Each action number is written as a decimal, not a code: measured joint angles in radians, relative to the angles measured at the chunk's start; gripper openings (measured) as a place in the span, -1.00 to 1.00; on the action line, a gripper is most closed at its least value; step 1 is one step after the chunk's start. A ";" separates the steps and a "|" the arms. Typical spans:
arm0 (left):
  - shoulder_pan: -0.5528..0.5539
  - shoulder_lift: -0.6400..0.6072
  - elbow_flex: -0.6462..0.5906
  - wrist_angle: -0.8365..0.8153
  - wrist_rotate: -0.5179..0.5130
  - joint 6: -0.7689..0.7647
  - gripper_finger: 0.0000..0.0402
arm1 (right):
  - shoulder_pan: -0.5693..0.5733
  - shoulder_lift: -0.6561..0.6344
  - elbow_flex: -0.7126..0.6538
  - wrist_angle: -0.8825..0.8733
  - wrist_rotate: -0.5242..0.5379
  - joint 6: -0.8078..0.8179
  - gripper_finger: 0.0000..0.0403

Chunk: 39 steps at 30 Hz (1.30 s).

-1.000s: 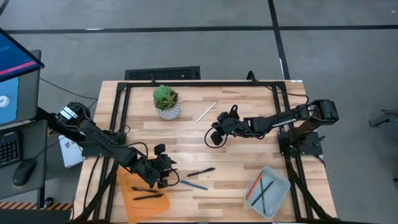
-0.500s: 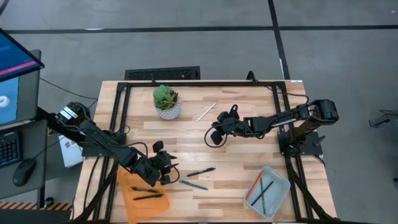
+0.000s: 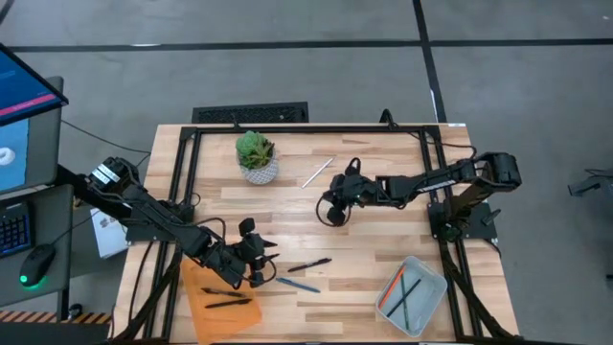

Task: Sort pens & pencils
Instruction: Put the white pencil into the gray bin

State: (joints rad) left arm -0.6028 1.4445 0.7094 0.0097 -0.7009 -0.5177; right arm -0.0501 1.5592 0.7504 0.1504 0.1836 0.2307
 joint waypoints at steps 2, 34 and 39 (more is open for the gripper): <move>0.011 0.000 0.000 0.030 0.000 0.035 -0.39 | -0.036 0.000 0.000 -0.003 -0.004 -0.030 -0.63; 0.557 0.355 0.150 0.222 0.205 0.261 -0.39 | 0.034 -0.048 -0.002 -0.036 0.044 -0.031 -0.63; 0.592 0.416 0.245 0.166 0.162 0.272 -0.39 | 0.164 -0.145 -0.001 -0.030 0.295 0.043 -0.63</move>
State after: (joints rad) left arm -0.0112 1.8602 0.9542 0.1757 -0.5386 -0.2458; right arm 0.1138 1.4140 0.7498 0.1207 0.4786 0.2741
